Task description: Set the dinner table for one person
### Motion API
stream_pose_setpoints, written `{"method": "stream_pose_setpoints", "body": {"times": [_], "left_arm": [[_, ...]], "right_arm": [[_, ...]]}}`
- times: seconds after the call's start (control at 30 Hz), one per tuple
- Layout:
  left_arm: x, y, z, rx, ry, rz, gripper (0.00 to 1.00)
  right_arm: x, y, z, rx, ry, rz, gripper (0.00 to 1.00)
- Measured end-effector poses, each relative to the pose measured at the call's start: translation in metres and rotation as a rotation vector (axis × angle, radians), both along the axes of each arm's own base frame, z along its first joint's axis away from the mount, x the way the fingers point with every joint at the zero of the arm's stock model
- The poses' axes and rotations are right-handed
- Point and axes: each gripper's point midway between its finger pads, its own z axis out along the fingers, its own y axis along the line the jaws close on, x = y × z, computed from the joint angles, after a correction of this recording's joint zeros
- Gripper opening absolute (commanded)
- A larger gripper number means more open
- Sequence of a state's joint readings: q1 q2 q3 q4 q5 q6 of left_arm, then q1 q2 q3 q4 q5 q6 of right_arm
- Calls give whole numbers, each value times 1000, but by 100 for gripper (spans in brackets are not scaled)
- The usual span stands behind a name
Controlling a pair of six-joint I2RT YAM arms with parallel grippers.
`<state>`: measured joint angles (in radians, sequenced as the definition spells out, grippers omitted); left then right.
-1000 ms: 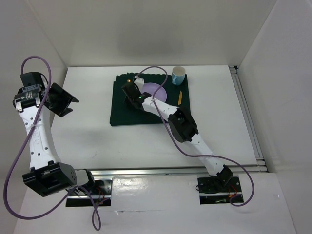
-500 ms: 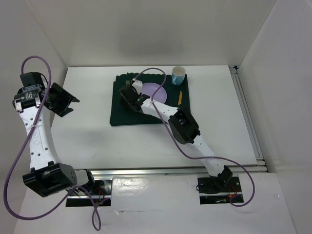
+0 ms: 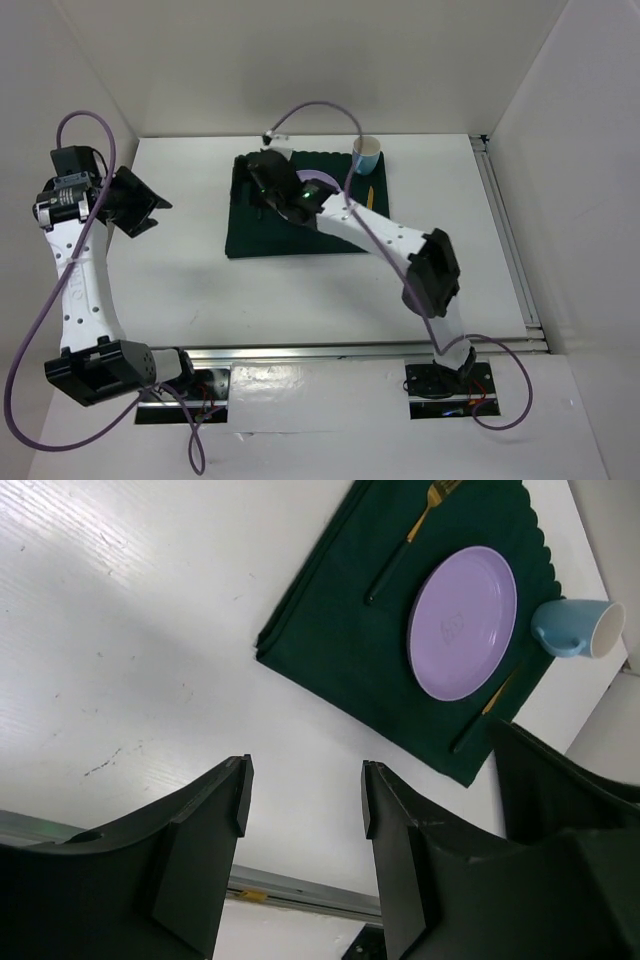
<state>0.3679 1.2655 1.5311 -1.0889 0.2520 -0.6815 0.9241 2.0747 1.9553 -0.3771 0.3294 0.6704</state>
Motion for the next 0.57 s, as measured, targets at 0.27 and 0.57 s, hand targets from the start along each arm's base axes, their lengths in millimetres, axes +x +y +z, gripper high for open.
{"method": "stream_pose_setpoints", "body": {"times": [0.27,0.57], "left_arm": [[5,-20,-1,94,-5,-99,64],[13,-41,-1,227,-22,-175,64]], "right_arm": [[-24,-195,62,-97,76,-270,100],[-161,-332,26,-171,251,-434,100]]}}
